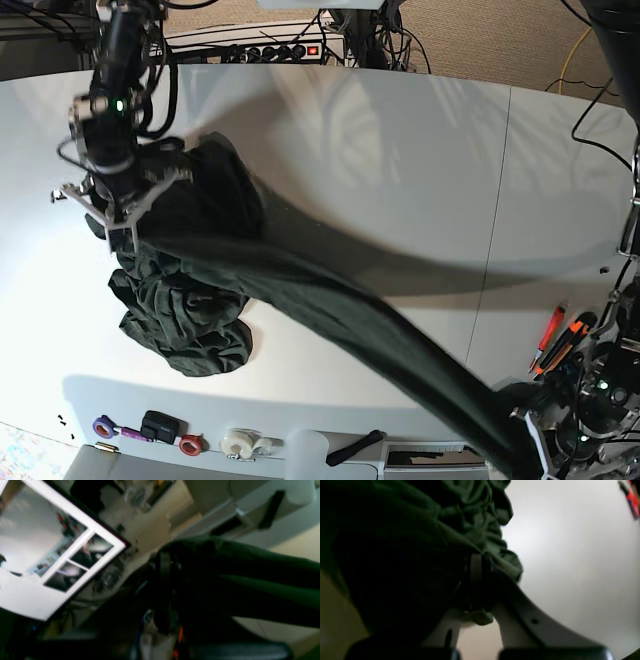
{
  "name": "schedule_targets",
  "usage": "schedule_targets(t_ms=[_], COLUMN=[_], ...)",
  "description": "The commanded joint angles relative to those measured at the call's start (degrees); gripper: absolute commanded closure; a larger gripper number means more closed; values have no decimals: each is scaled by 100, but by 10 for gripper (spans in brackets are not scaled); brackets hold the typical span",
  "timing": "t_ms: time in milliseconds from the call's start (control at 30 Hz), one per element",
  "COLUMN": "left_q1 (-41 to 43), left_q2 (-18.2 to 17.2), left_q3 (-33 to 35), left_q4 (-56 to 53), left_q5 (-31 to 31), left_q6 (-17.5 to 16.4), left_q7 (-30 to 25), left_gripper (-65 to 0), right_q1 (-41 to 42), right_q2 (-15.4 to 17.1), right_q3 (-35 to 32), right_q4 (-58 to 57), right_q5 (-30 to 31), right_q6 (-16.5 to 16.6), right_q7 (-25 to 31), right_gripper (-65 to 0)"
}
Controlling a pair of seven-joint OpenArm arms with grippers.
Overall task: Layout the t-shirt on the table in an organized manner, then fold the t-shirt properly
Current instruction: 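Pull the sleeve away from the right gripper, stretching it taut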
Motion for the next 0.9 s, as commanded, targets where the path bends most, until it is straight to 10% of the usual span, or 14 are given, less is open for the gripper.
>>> schedule_targets(t_ms=[0,533,867], left_q1=[-168,1019,1617], left_q2=[-122,-498,-501], left_q3=[-66,-490,-2048], left_q4=[68,140,262], left_q5=[-111,-352,-1429], left_q6=[-66,-389,-1268], left_q7=[-37,345,1158], left_gripper=[0,0,0], right_q1=[-83,-1537,-1563], right_q2=[105,973,1062], right_q3=[24,136,2135], right_q4=[256,516,516], right_q5=[-31,-37,592], right_q6=[48,485,887], right_q7=[105,-302,-341], right_gripper=[0,0,0])
